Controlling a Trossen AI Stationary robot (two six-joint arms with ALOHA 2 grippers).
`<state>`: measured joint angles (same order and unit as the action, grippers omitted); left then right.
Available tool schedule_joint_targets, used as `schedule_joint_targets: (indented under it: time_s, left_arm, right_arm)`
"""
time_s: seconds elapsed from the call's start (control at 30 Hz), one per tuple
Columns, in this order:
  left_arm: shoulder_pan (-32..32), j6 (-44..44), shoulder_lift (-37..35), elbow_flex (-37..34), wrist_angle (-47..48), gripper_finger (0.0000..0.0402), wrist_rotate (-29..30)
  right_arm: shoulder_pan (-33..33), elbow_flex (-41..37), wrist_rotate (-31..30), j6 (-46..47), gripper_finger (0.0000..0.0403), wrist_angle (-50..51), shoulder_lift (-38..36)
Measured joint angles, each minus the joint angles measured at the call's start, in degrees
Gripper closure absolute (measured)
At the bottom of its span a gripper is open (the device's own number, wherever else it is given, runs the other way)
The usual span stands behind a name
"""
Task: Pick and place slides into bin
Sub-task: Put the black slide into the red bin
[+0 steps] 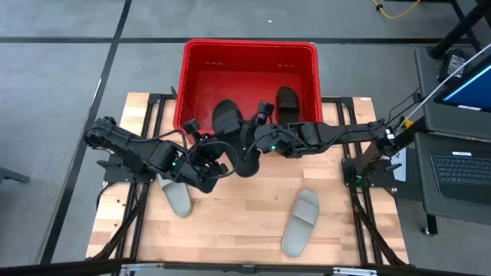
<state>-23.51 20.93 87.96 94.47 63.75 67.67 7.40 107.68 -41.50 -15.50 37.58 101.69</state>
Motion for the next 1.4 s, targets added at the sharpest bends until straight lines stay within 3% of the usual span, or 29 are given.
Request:
schedule_joint_targets:
  time_s: [0.17,0.5,0.97,1.4]
  left_arm:
    - [-0.04,-0.07,0.0,0.05,-0.18,0.0398,-0.23]
    - [-0.07,-0.78,0.0,0.05,0.12,0.0392,-0.1]
    - [-4.38,-3.31,-4.96,0.05,0.06,0.0305,6.56]
    - [-7.63,-3.36,-13.4,0.05,0.8,0.0304,6.35]
  right_arm:
    - [-0.02,-0.04,0.66,-0.02,0.0386,0.01,0.09]
    - [0.0,-0.04,0.87,0.69,0.0386,0.01,0.11]
    - [-0.07,-0.09,-0.25,1.77,0.0386,-1.24,-0.97]
    - [-4.7,-0.07,-7.24,3.9,0.0386,-3.51,-2.44]
